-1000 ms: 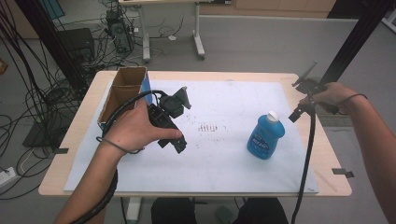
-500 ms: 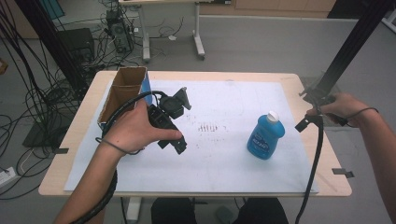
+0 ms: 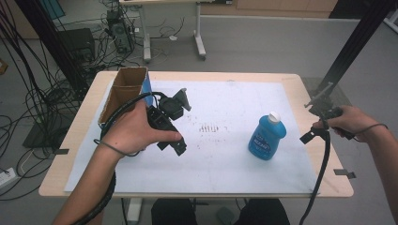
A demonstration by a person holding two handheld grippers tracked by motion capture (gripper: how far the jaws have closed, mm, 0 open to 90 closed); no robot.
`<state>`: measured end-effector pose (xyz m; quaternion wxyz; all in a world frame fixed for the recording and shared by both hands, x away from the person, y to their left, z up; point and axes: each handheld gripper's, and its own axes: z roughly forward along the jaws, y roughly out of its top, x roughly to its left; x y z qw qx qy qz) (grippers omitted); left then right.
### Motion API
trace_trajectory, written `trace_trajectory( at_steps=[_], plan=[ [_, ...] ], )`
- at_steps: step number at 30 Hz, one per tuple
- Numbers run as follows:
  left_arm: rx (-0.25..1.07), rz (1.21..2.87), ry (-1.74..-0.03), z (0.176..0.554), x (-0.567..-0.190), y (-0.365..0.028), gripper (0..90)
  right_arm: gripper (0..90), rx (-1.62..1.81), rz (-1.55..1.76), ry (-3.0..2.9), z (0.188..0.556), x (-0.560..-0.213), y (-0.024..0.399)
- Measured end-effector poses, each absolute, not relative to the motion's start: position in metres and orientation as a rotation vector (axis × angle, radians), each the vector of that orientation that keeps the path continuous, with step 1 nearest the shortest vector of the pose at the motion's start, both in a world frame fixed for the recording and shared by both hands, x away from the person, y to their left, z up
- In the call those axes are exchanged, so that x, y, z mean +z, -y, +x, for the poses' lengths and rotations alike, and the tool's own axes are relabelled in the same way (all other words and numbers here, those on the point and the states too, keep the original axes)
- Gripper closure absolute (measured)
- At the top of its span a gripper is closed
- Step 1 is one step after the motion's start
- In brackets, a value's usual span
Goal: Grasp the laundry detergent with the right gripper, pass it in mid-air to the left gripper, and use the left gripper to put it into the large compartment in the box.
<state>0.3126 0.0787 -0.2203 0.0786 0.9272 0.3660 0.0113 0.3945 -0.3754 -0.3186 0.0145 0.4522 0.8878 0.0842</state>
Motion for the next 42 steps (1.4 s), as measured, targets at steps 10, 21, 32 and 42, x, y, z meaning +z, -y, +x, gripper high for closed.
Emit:
trace_trajectory(
  at_steps=[10, 21, 32, 42],
  plan=[
    [0.030, 2.779, -1.085, 0.311, -0.221, -0.077, 9.4, 5.6, 0.278, 1.365, -2.774, 0.374, -0.319, 0.367],
    [0.030, 2.780, -1.079, 0.308, -0.221, -0.076, 9.4, 4.6, 0.315, 1.316, -2.803, 0.351, -0.321, 0.360],
    [0.022, 2.777, -1.076, 0.305, -0.223, -0.076, 9.4, 4.5, 0.351, 1.315, -2.809, 0.333, -0.334, 0.354],
    [0.010, 2.763, -1.077, 0.302, -0.225, -0.078, 9.4, 4.6, 0.362, 1.315, -2.817, 0.324, -0.346, 0.348]
  ],
)
